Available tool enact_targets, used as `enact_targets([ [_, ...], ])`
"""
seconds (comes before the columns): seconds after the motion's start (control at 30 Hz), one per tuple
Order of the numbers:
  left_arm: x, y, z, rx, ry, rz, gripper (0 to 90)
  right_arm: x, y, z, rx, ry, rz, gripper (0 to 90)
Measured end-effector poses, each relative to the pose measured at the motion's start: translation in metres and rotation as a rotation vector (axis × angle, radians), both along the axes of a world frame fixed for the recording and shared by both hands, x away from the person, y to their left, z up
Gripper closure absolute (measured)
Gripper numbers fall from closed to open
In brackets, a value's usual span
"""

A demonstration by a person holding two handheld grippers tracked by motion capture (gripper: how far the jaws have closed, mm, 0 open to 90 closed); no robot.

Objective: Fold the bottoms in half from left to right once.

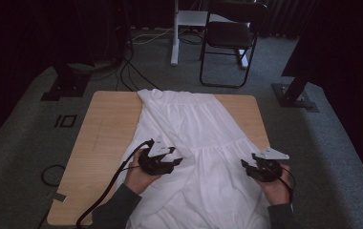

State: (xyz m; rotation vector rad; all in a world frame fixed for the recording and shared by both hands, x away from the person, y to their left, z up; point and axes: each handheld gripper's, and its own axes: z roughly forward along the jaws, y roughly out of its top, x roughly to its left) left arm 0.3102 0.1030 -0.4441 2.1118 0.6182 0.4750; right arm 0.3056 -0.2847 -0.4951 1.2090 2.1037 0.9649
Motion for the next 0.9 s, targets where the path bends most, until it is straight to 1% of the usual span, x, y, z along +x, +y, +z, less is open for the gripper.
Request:
enact_targets([
  [0.07,-0.002,0.015,0.003,0.029,-0.03,0.048,50.4,0.004,0.023,0.009,0.021,-0.003,0.065,47.4],
  [0.1,-0.003,0.031,0.001,0.034,-0.05,0.106,50.1,0.009,0.046,0.013,0.035,-0.004,0.132,47.8],
  [0.13,-0.003,0.031,0.001,0.034,-0.05,0.106,50.1,0.009,0.046,0.013,0.035,-0.004,0.132,47.8],
  [0.17,-0.002,0.04,-0.002,0.025,-0.037,0.127,50.1,0.013,0.058,0.013,0.038,0.001,0.154,48.1],
  [0.2,-0.001,0.048,-0.006,0.019,-0.029,0.159,50.0,0.016,0.069,0.013,0.039,0.002,0.175,49.1],
  [0.23,-0.001,0.057,-0.009,0.017,-0.024,0.191,49.9,0.019,0.079,0.014,0.048,0.004,0.193,49.8],
  [0.3,-0.001,0.074,-0.018,0.015,-0.002,0.239,49.4,0.025,0.097,0.015,0.065,0.005,0.233,51.2],
  [0.33,-0.001,0.079,-0.021,0.023,0.001,0.256,49.3,0.029,0.105,0.017,0.082,0.009,0.252,51.5],
  [0.4,-0.002,0.089,-0.027,0.033,0.014,0.289,48.1,0.034,0.116,0.019,0.103,0.017,0.275,51.9],
  [0.43,-0.003,0.095,-0.03,0.04,0.01,0.308,47.9,0.037,0.121,0.02,0.111,0.025,0.284,51.8],
  [0.53,-0.004,0.103,-0.035,0.044,0.019,0.334,47.2,0.044,0.135,0.019,0.1,0.044,0.311,50.4],
  [0.57,-0.004,0.105,-0.036,0.045,0.018,0.342,46.6,0.05,0.144,0.014,0.102,0.067,0.319,49.6],
  [0.6,-0.004,0.107,-0.036,0.045,0.02,0.343,46.6,0.05,0.144,0.014,0.102,0.067,0.319,49.6],
  [0.63,-0.004,0.108,-0.038,0.046,0.02,0.346,46.4,0.056,0.15,0.006,0.102,0.098,0.32,49.0],
  [0.67,-0.004,0.108,-0.038,0.046,0.02,0.346,45.8,0.056,0.15,0.006,0.102,0.098,0.32,49.0],
  [0.7,-0.003,0.108,-0.038,0.05,0.018,0.348,45.6,0.061,0.156,-0.001,0.112,0.132,0.321,47.8],
  [0.73,-0.003,0.108,-0.039,0.052,0.018,0.348,45.6,0.061,0.156,-0.001,0.112,0.132,0.321,47.8],
  [0.77,-0.003,0.107,-0.039,0.053,0.019,0.346,45.5,0.063,0.159,-0.004,0.115,0.146,0.318,46.9],
  [0.8,-0.002,0.107,-0.039,0.055,0.018,0.344,45.3,0.064,0.162,-0.007,0.111,0.158,0.32,45.9],
  [0.83,-0.002,0.106,-0.04,0.055,0.017,0.346,44.9,0.067,0.168,-0.014,0.089,0.192,0.333,44.5],
  [0.87,-0.001,0.105,-0.041,0.06,0.016,0.345,44.9,0.067,0.168,-0.014,0.089,0.192,0.333,44.5],
  [0.9,-0.001,0.105,-0.041,0.062,0.017,0.344,44.9,0.067,0.17,-0.017,0.07,0.207,0.332,44.4],
])
